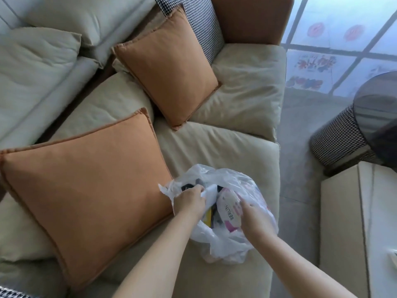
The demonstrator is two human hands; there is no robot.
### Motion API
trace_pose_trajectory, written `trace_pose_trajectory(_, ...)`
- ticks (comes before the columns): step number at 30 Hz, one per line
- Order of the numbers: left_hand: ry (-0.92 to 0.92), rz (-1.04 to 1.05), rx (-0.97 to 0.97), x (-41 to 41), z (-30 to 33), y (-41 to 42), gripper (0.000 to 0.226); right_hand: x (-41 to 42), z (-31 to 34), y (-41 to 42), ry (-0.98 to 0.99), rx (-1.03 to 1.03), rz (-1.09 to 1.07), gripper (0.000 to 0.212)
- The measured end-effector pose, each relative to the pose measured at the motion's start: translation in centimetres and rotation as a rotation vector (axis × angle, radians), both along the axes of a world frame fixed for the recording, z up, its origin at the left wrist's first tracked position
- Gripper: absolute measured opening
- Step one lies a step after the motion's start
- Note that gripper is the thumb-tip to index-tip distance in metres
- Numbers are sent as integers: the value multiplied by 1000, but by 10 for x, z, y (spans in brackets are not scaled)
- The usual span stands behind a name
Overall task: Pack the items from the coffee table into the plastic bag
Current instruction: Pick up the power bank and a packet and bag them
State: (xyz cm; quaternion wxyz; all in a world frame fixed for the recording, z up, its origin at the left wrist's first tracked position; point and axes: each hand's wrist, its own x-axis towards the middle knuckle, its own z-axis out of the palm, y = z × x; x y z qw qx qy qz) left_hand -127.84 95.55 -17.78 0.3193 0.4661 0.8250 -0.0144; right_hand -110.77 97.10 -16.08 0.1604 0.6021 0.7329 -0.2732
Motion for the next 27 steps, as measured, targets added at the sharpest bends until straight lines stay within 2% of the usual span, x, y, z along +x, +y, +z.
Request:
trace_pose_trajectory(4,-180,14,-210,3,-16,-3,43,4,-13,-2,-67,23,206,70)
trace_pose_trajectory(6,-152,-26,-244,9,-19,-10,41,8,-20,-3,-107,81,372,75)
trace_pose_trajectory(8,-93,-63,-186,15,-18,-15,40,12,-26,-6,-102,144,437,72)
trace_pose_trajectory(12,-114,-81,-64,33,3,-18,46,29,-17,-14,21,256,274,54)
trace_pose_trajectory(15,-138,-120,5,60,24,-18,49,56,0,-17,58,195,108,52)
trace_pose_trajectory(19,-149,-244,21,110,41,-15,41,110,16,-22,76,150,-27,54)
trace_pose_trajectory(27,-228,-416,-26,252,42,-5,48,258,0,-33,-24,60,-241,57)
